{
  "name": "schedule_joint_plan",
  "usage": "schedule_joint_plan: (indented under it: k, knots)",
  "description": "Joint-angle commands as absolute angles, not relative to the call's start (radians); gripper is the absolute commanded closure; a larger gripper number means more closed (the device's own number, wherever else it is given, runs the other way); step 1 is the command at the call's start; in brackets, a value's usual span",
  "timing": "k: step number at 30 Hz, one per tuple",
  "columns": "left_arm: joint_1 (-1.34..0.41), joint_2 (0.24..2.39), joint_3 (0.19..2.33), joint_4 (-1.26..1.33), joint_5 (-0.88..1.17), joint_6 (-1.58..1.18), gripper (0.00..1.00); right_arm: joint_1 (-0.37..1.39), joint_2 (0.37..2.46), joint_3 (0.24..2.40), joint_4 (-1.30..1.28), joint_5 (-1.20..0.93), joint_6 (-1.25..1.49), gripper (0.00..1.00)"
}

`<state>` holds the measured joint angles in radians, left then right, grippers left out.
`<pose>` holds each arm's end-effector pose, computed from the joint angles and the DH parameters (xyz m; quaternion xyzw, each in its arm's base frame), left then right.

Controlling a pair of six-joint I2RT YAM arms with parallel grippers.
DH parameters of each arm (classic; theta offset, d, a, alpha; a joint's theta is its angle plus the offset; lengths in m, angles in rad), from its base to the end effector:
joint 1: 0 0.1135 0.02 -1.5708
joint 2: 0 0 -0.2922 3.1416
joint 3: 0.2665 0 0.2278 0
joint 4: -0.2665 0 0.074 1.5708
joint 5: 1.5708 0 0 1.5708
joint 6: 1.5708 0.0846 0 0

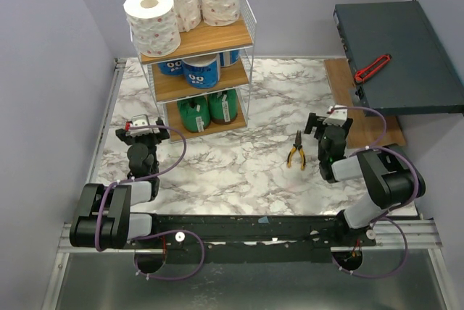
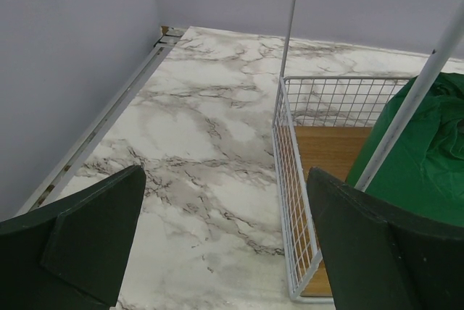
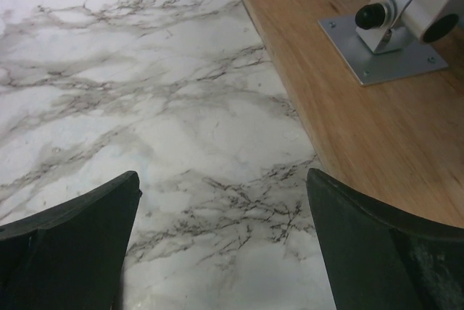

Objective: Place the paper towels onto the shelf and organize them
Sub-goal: Reset both arms

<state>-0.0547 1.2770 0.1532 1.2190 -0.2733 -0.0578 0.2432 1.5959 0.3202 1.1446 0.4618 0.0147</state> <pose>0.2401 0.0097 0.2357 -0.1018 0.6662 0.0503 0.7370 0.2974 0.0350 0.1932 0.0665 0.7444 -0.0881 0.6586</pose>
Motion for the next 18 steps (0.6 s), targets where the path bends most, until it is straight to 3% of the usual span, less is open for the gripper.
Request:
schedule_joint_plan:
  k: [1,5,10,12,18]
  knots:
    - [-0.060,1.282,0.169,1.221,-0.264,-0.069,0.02,0.168,1.606,0.380,1.062,0.368,0.096,0.00]
    - [-0.060,1.282,0.167,1.225,-0.264,-0.069,0.02,0.151,1.592,0.357,1.081,0.328,0.109,0.00]
    - [-0.059,1.284,0.150,1.261,-0.267,-0.068,0.02,0.144,1.642,0.195,1.432,0.286,0.086,0.00]
    - [-0.059,1.283,0.161,1.237,-0.262,-0.067,0.02,0.139,1.615,0.239,1.298,0.219,0.084,0.00]
    - [-0.058,1.287,0.231,1.104,-0.261,-0.074,0.02,0.108,1.624,0.253,1.287,0.163,0.099,0.00]
